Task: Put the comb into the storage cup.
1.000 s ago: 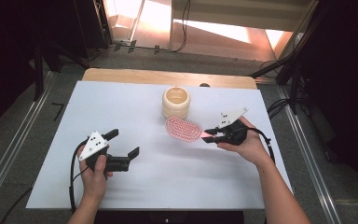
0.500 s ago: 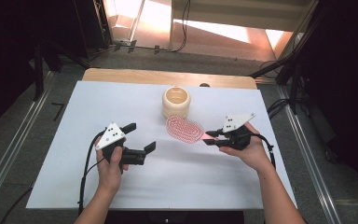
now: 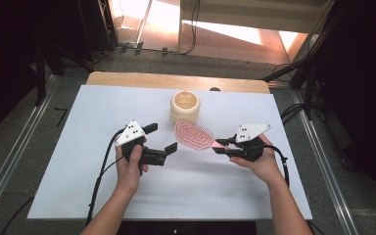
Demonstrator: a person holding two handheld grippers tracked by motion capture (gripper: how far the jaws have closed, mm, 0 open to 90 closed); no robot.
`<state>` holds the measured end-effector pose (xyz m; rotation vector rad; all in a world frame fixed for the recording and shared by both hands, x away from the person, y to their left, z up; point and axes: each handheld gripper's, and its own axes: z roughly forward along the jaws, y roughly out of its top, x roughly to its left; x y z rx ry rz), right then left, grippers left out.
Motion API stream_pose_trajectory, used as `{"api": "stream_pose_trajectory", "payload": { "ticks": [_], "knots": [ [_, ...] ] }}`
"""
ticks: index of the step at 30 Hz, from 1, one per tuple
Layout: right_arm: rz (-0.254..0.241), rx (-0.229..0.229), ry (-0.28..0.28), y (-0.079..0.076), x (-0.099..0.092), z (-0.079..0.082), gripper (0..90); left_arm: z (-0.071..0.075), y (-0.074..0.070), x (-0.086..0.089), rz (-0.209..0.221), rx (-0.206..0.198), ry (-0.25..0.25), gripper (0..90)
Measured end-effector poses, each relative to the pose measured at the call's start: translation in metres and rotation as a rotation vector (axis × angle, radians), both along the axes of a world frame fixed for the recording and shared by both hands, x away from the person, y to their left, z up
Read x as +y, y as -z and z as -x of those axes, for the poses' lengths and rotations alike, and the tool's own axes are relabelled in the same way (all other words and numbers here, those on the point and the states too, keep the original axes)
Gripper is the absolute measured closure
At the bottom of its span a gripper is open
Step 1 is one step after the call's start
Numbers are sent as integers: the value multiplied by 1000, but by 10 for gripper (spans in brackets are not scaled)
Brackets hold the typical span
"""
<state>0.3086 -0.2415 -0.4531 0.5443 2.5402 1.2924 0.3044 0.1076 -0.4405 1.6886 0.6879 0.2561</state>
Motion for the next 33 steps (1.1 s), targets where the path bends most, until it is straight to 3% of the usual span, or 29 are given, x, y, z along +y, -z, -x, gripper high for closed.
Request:
{"api": "stream_pose_trajectory", "payload": {
  "ticks": [12,18,23,33],
  "knots": [
    [-38,-25,4,13,5,9,674,-3,1,-18,8,22,21,2],
    [-63,-42,11,13,4,12,674,-5,2,-27,32,54,30,2],
    [-91,-53,25,15,3,15,674,-6,3,-36,57,105,39,3],
    [-105,-52,26,22,2,18,673,-7,10,-55,63,225,8,142]
  ]
}}
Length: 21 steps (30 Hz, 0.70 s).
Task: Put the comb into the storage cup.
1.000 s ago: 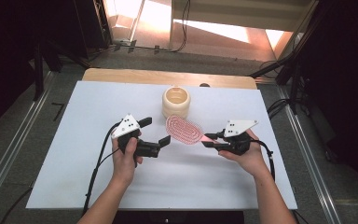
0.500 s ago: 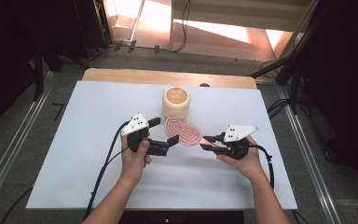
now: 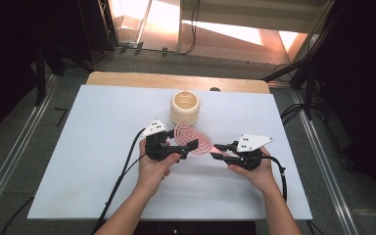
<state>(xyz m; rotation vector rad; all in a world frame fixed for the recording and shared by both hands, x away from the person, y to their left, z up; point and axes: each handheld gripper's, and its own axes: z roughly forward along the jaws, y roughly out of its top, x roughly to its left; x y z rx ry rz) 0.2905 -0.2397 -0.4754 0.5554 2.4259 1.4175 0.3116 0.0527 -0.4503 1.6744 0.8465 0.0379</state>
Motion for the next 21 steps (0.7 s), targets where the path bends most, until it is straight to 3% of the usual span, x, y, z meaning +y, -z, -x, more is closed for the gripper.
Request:
{"api": "stream_pose_trajectory", "payload": {
  "ticks": [12,21],
  "knots": [
    [-16,-13,6,1,2,2,673,0,7,-12,21,74,-26,319],
    [-22,-50,19,1,7,5,673,-2,7,-10,82,127,-6,442]
  ]
}}
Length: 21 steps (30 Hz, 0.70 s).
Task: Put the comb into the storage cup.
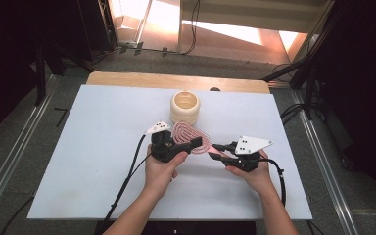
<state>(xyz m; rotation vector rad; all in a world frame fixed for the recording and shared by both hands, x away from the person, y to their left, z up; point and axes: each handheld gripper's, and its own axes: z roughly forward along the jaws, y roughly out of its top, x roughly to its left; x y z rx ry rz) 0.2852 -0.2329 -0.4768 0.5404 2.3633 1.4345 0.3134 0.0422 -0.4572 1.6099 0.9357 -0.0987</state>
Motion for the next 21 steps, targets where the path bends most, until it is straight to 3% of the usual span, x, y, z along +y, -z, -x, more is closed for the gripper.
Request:
{"api": "stream_pose_trajectory", "payload": {
  "ticks": [9,13,17,21],
  "knots": [
    [33,-62,38,4,9,2,670,-2,-3,6,74,0,32,631],
    [16,-48,36,4,13,2,657,-1,-5,9,82,-39,46,652],
    [6,-5,61,4,13,-1,369,0,-7,13,73,-71,47,654],
    [-72,58,90,5,8,-3,139,0,-12,19,70,-105,45,654]
  ]
}}
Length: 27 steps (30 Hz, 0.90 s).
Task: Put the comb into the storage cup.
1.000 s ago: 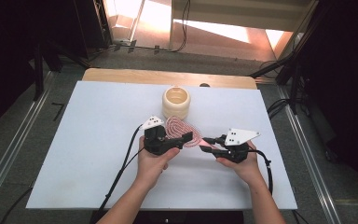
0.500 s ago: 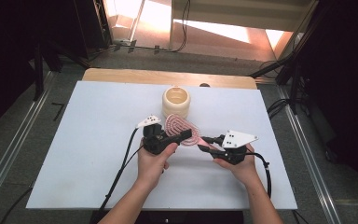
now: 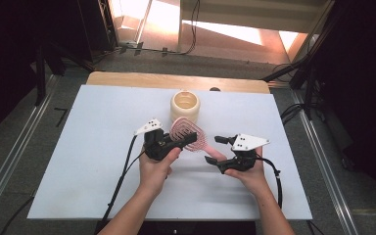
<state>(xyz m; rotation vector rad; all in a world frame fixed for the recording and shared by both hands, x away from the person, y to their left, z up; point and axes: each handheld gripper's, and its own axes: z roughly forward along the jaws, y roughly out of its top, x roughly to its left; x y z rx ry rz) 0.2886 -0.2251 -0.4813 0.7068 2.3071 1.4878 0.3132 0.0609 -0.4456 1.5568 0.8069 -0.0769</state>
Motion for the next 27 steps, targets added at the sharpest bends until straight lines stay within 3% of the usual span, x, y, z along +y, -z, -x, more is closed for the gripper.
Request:
{"api": "stream_pose_trajectory", "payload": {
  "ticks": [3,8,19,27],
  "knots": [
    [-49,28,24,1,-5,-1,0,0,-3,3,-3,-18,-6,654],
    [-128,39,83,2,-16,0,0,0,-7,9,-15,-43,-14,655],
    [-125,17,210,11,-37,11,0,-5,-15,18,-25,-61,-37,655],
    [-133,14,234,14,-48,21,0,-7,-22,24,-30,-81,-52,655]
  ]
}}
